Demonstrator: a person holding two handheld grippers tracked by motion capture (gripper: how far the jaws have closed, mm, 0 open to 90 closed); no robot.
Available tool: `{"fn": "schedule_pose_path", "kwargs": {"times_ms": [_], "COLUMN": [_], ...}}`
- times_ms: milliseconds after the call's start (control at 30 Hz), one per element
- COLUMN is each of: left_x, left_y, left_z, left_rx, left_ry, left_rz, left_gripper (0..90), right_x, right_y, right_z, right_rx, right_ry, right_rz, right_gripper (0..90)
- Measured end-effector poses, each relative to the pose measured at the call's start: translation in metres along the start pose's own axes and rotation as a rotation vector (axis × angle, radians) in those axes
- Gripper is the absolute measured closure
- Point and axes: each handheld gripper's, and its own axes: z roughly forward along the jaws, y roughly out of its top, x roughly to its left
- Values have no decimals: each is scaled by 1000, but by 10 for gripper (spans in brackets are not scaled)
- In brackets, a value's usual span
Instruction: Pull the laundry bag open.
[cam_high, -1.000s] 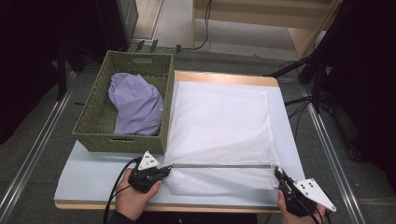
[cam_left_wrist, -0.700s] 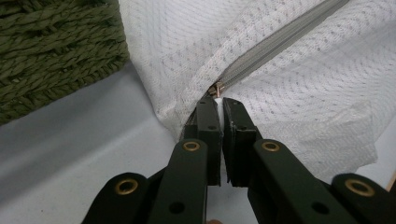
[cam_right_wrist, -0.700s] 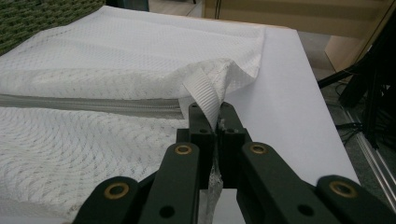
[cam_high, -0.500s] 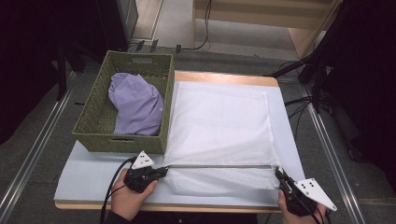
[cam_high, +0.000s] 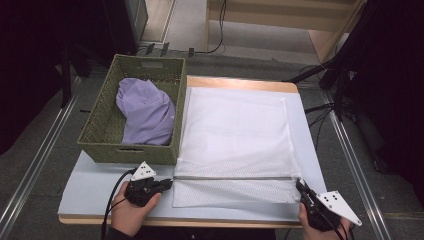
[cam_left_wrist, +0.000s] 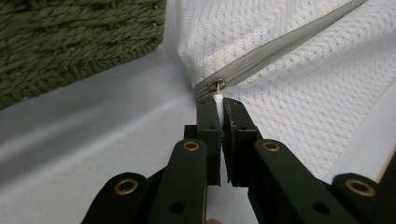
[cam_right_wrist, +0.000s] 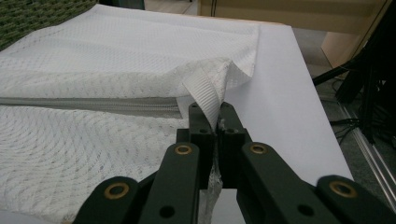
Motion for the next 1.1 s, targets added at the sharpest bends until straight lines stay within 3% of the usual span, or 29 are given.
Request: {"fn": "schedule_pose_path", "kwargs": {"times_ms": [200,300,400,533,900,1100], "left_x": [1,1,4,2,0,3], "left_y": [-1,-1,-3,-5,-7,-8], "left_z": [-3,-6,-8,-4,-3,-9], "left_rx": [-9,-56,-90,-70,-96,-135], "left_ry": [-4,-68,-112,-110,-136,-124], "left_rz": [0,13,-6,-4,-16,-27], "left_gripper": [871,872,867,868,823,710], "right_x": [2,0,-4,-6,-8,-13], "right_y": [0,-1,-3,-8,-15,-18], "right_z": [0,-1,-2,0,4,4], "right_rx": [1,-1,0,23,54,49], "right_ry": [-3,-19,-18,-16,-41,-75], "right_rz": [-5,-11,-9,0,5,25], "right_gripper": [888,887,886,887,876,744]}}
